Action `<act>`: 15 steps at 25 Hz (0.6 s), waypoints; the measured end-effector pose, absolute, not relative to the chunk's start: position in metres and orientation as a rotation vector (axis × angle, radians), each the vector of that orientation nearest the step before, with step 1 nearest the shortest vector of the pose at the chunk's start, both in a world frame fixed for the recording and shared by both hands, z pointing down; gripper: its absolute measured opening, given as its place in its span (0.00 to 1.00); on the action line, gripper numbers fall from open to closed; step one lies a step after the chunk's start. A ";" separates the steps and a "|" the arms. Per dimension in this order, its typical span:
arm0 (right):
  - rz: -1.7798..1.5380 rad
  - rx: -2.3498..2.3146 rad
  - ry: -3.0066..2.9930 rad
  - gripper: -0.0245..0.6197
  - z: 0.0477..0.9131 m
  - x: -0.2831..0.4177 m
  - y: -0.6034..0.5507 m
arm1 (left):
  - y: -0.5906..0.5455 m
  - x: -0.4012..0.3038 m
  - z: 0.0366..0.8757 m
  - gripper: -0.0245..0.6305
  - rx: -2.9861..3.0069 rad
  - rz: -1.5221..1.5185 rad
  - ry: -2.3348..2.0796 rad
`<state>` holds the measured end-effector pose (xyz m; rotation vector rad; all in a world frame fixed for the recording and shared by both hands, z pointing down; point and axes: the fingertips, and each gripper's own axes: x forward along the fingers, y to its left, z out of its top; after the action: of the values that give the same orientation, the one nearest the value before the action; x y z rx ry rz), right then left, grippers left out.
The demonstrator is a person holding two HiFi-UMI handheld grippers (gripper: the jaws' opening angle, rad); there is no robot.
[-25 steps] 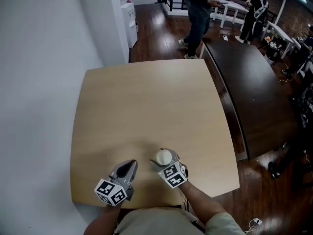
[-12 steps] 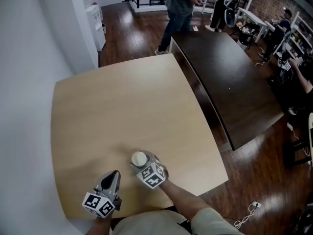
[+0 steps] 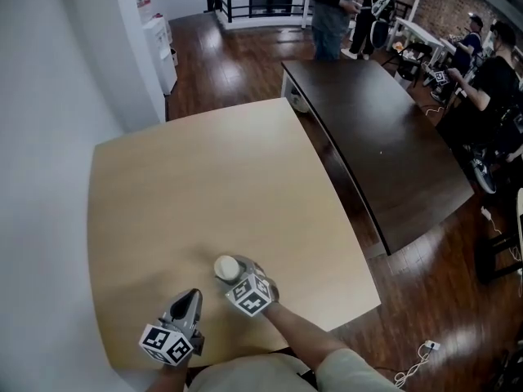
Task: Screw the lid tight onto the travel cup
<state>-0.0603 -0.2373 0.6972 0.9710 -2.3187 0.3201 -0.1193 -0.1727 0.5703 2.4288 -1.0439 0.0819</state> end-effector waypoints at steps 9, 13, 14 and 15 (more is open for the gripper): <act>0.366 0.948 -2.329 0.55 0.685 -0.050 -0.226 | -0.174 -0.114 0.564 0.04 2.415 0.050 -1.085; 0.398 0.976 -2.322 0.56 0.680 -0.029 -0.210 | -0.173 -0.115 0.563 0.04 2.398 0.025 -1.124; 0.407 0.990 -2.319 0.56 0.679 -0.021 -0.204 | -0.172 -0.116 0.564 0.04 2.390 0.018 -1.140; 0.411 1.006 -2.316 0.56 0.679 -0.012 -0.198 | -0.171 -0.116 0.565 0.04 2.382 0.012 -1.156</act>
<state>-0.0123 -0.1982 0.6792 1.0061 -2.3162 0.4113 -0.1163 -0.1705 0.5651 2.3823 -1.1564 0.0123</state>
